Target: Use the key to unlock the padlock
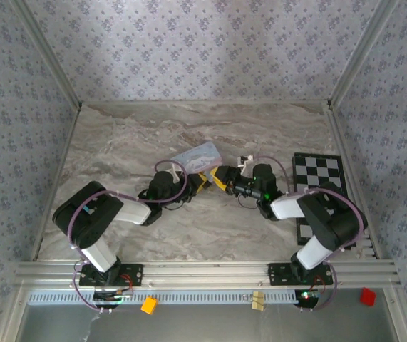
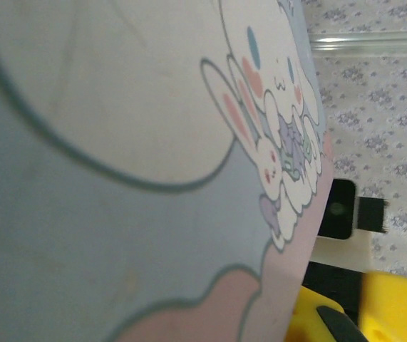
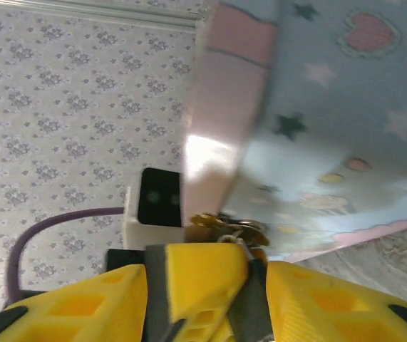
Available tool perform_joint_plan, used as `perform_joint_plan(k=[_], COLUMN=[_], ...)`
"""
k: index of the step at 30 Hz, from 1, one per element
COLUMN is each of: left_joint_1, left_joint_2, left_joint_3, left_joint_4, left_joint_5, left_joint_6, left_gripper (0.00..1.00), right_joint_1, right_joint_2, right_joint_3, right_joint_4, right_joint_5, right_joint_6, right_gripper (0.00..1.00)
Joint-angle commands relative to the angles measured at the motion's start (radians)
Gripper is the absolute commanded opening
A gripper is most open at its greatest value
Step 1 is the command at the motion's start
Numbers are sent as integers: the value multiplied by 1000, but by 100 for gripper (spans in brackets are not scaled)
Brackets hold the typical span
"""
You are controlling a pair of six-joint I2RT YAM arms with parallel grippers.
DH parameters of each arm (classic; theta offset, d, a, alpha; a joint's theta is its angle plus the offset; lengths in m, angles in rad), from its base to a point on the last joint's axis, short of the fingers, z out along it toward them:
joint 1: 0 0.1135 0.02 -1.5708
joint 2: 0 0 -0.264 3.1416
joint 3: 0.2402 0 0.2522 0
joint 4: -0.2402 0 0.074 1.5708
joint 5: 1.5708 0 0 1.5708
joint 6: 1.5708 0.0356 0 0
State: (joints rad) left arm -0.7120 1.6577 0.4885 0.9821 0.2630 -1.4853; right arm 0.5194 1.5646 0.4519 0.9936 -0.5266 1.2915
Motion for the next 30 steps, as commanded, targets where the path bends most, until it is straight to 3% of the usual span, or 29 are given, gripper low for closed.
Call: perform_joint_plan(k=[1, 5, 15, 18, 21, 23, 25, 30], left_joint_1=[4, 4, 4, 4, 5, 4, 5, 10], left_joint_2=[-18, -15, -7, -6, -12, -21, -34, -70], left_joint_3=[17, 19, 21, 22, 25, 26, 24, 23], left_joint_4=[45, 45, 52, 43, 18, -16, -49, -124], left_joint_5=[57, 56, 65, 70, 78, 81, 78, 76], left_joint_6=[11, 14, 11, 4, 2, 7, 15, 43], left_gripper=[0, 0, 0, 0, 0, 0, 0, 0], right_joint_1=[3, 6, 117, 188, 296, 361, 436, 518], right_joint_2=[-76, -139, -272, -343, -397, -401, -395, -329], right_joint_3=[-24, -36, -27, -11, 4, 4, -45, -114], right_joint_4=[-173, -263, -500, -616, -711, -705, -585, -376], right_joint_5=[46, 62, 191, 316, 541, 658, 744, 818], right_joint_6=[-123, -187, -446, -652, -914, -1048, -1202, -1440], right_gripper=[56, 56, 42, 40, 40, 41, 41, 51])
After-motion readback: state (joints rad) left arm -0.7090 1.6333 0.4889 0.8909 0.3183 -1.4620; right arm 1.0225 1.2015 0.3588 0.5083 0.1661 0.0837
